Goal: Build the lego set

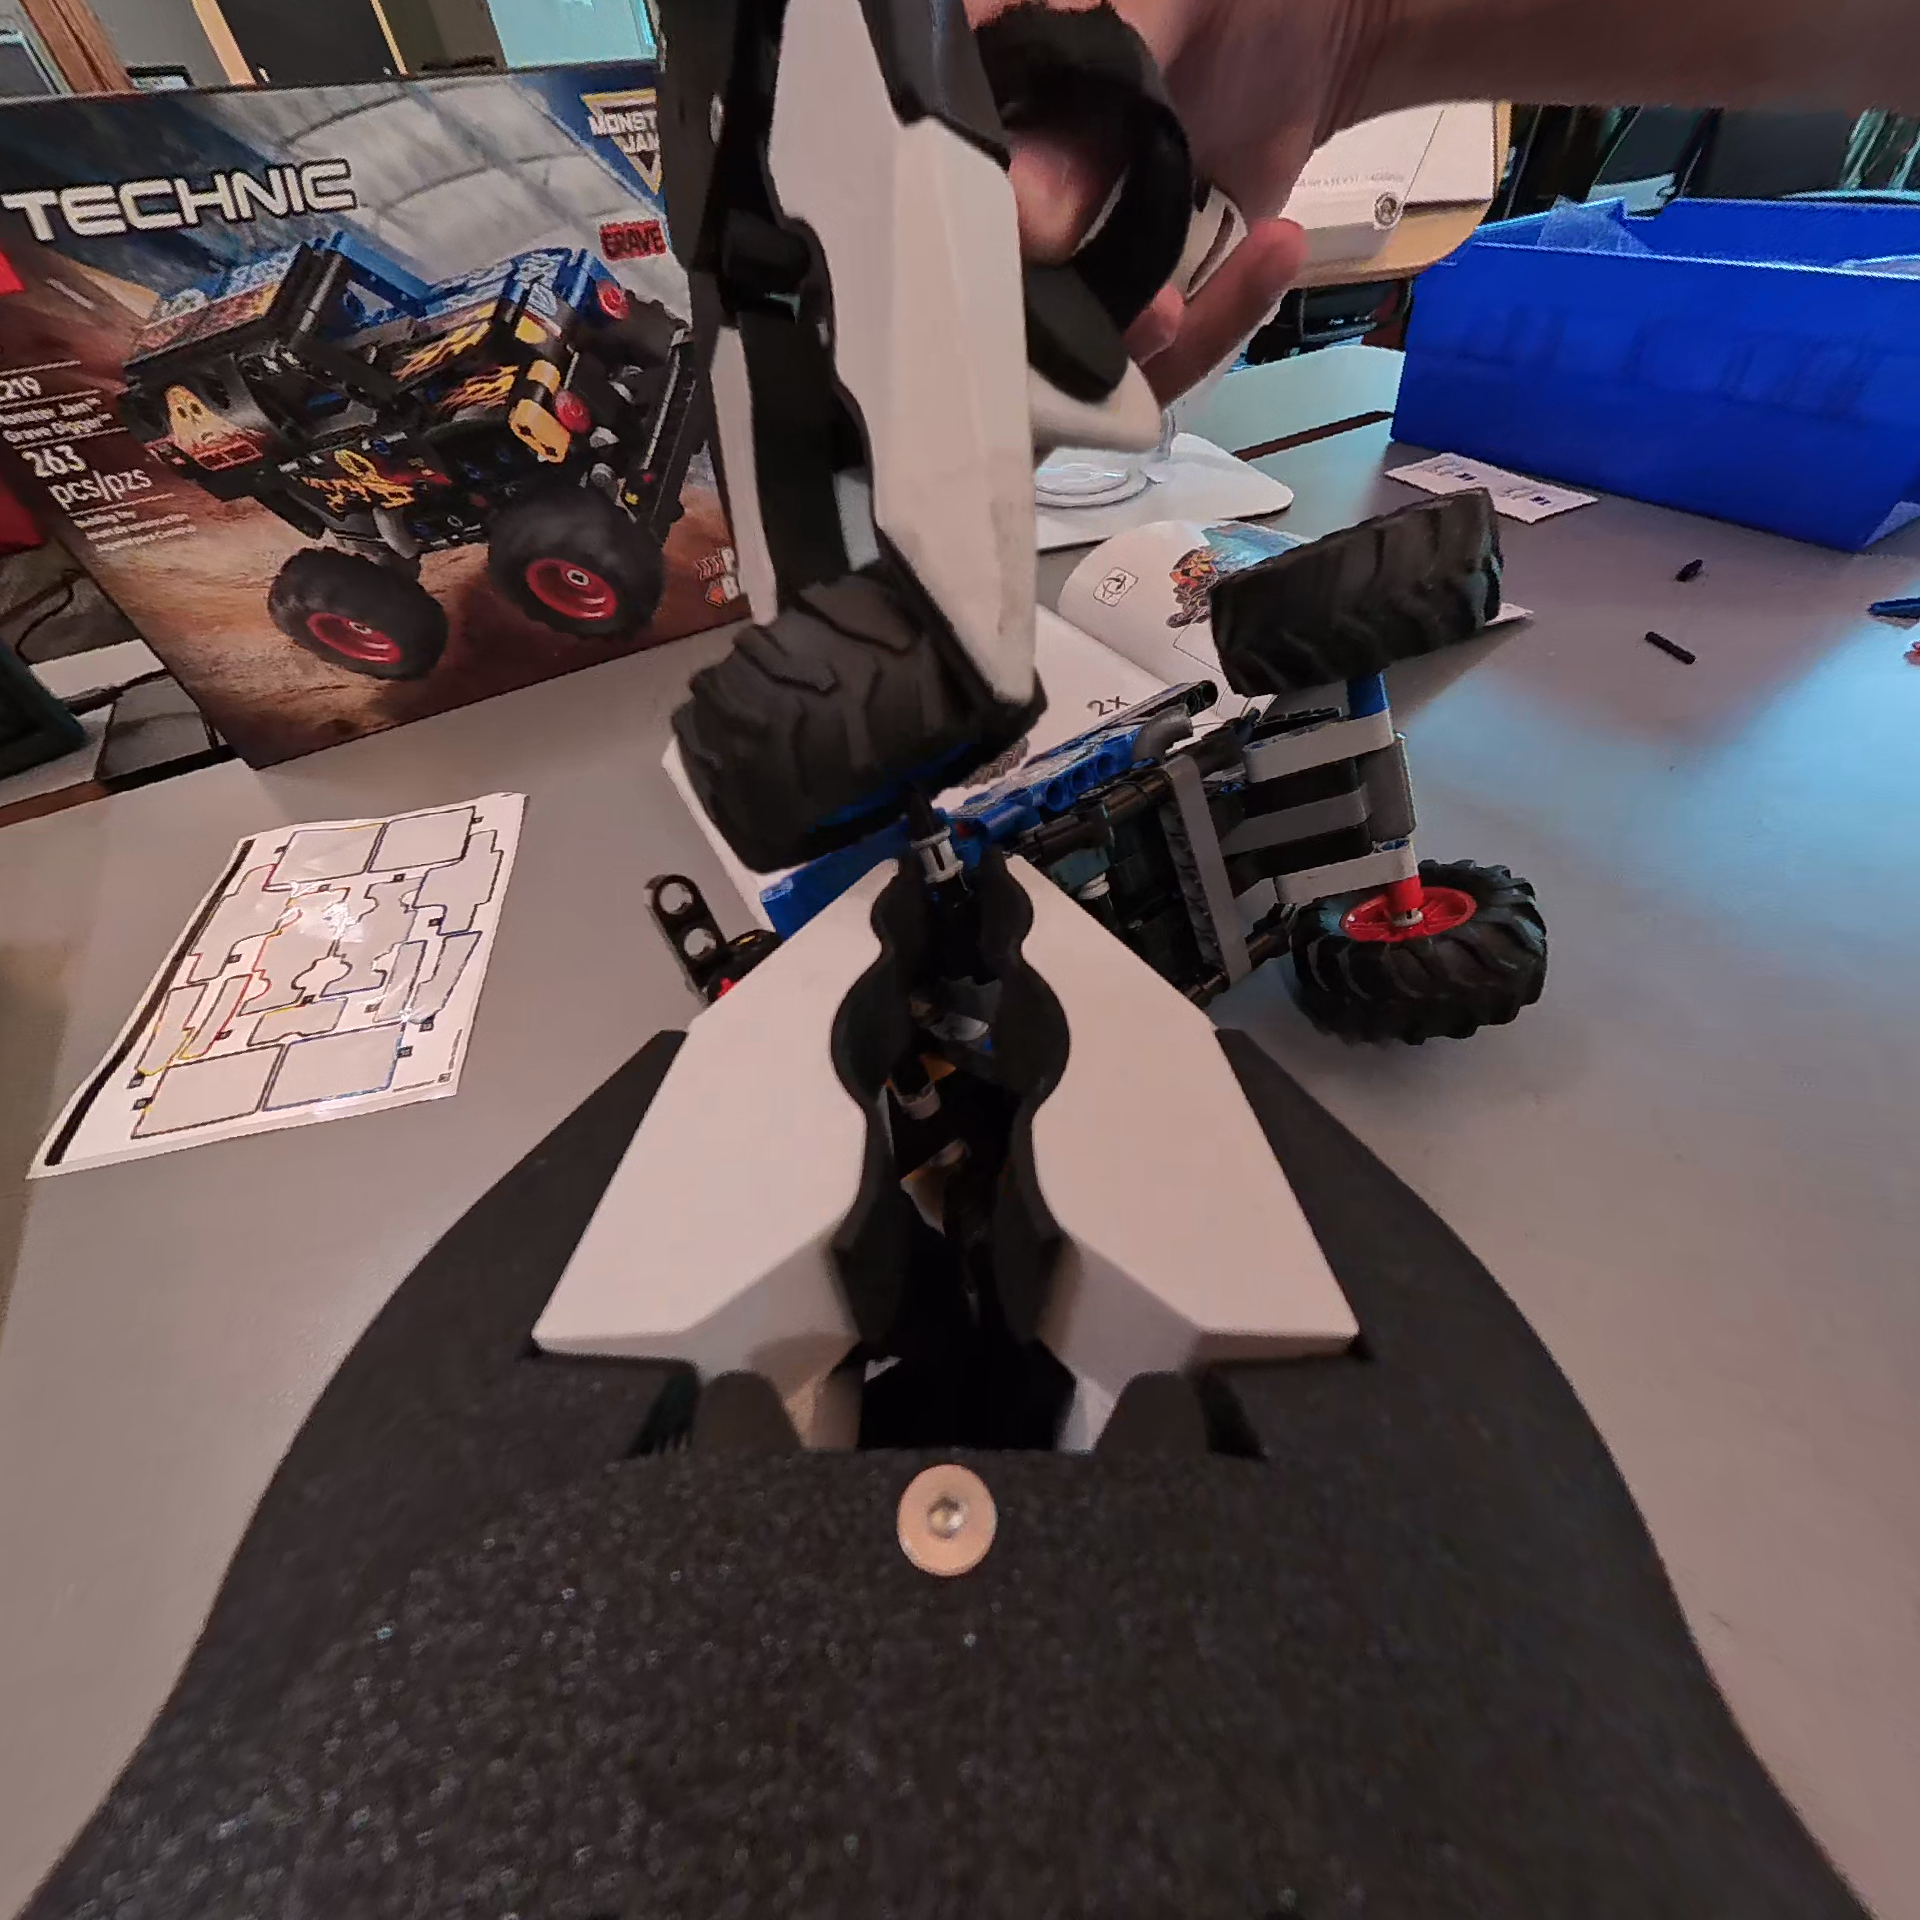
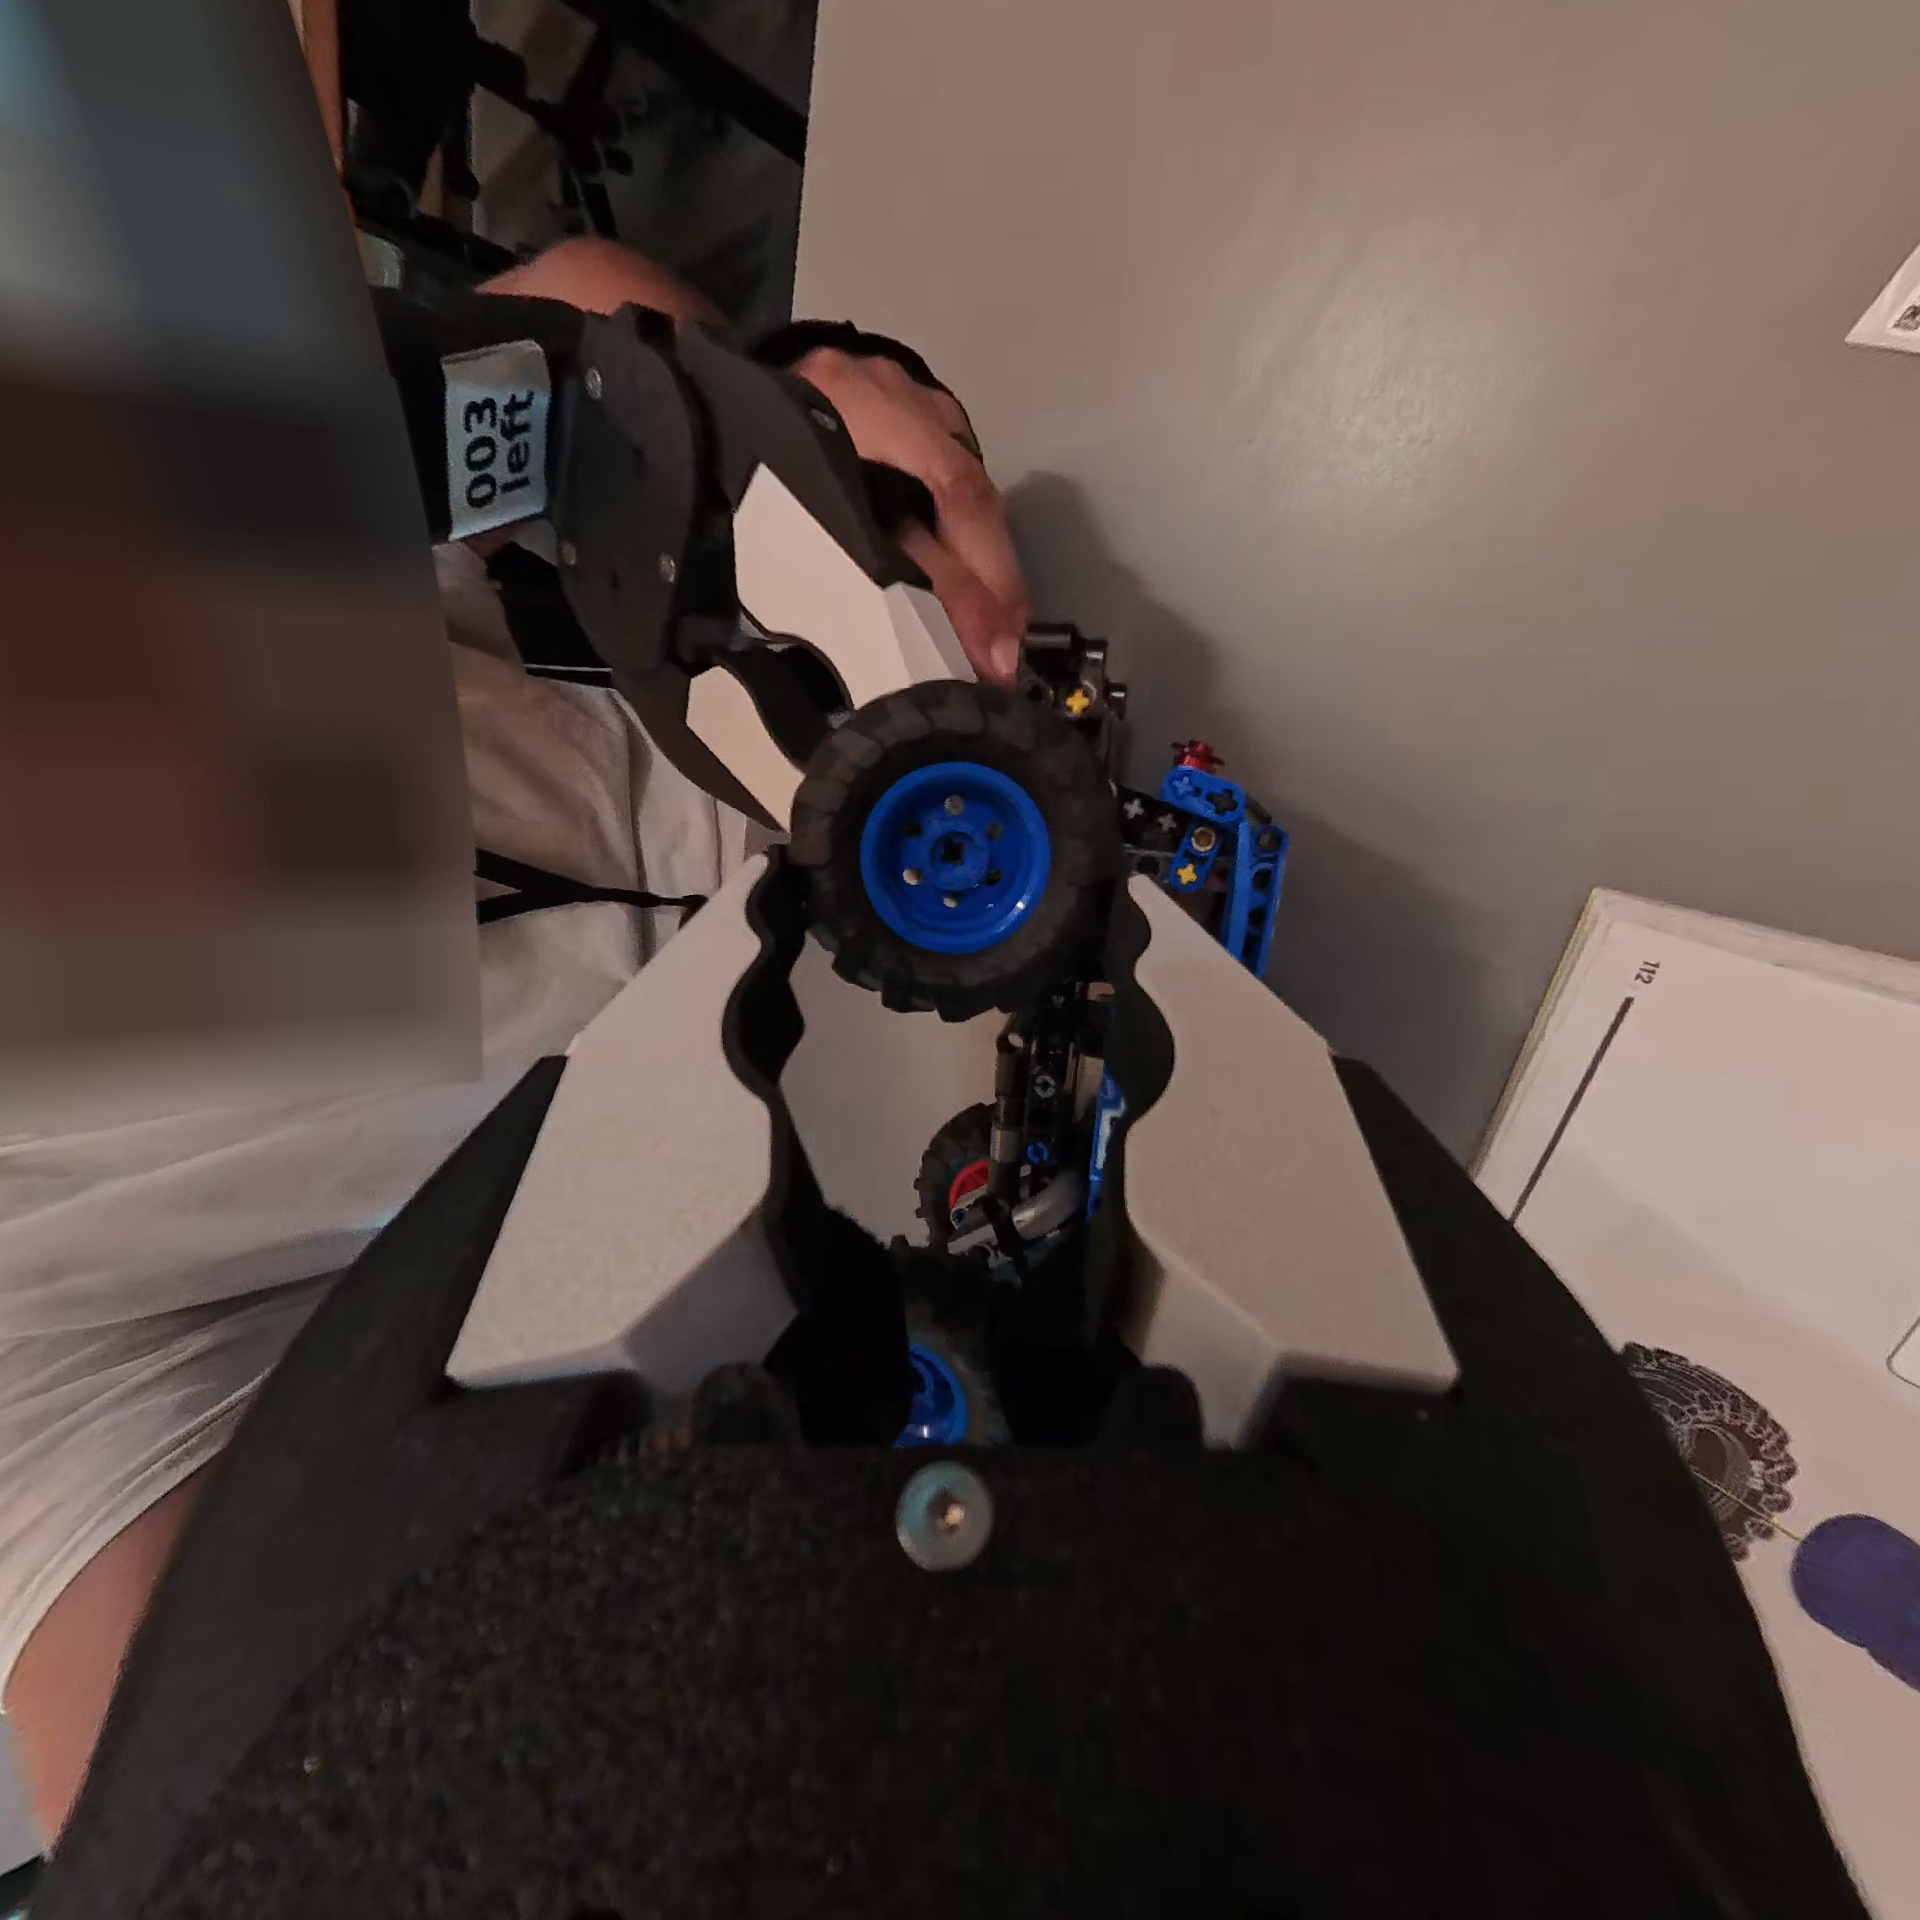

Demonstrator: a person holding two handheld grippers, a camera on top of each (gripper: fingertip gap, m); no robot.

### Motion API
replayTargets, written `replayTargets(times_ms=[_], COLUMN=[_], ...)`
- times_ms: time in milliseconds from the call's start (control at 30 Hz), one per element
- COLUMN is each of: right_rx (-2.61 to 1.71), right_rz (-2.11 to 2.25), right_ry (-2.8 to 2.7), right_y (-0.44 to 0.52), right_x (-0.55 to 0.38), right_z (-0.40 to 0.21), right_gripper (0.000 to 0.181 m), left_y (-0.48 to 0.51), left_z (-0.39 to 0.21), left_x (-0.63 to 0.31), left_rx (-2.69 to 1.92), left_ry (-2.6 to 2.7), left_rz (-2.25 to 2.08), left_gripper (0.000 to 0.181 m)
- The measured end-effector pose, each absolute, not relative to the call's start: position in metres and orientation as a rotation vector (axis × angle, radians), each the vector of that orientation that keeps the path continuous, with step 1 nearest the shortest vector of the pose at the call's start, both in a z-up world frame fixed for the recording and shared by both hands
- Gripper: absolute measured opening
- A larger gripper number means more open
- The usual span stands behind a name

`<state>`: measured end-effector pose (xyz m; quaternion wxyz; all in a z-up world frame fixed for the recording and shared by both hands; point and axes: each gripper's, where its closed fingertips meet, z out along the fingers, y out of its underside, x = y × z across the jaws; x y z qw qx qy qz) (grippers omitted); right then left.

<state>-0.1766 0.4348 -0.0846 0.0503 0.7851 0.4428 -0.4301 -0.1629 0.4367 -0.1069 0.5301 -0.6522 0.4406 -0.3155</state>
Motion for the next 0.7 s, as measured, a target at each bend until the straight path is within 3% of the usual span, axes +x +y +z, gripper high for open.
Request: replayTargets(times_ms=[700], right_rx=[2.417], right_rz=[-1.036], right_ry=[1.485], right_y=[0.4370], right_x=[-0.1693], right_z=[-0.0914], right_gripper=[0.058], left_y=[0.4348], left_z=[-0.1065], left_x=[-0.1622], left_rx=[-1.554], left_ry=[1.062], left_rz=[-0.781], left_gripper=[0.007])
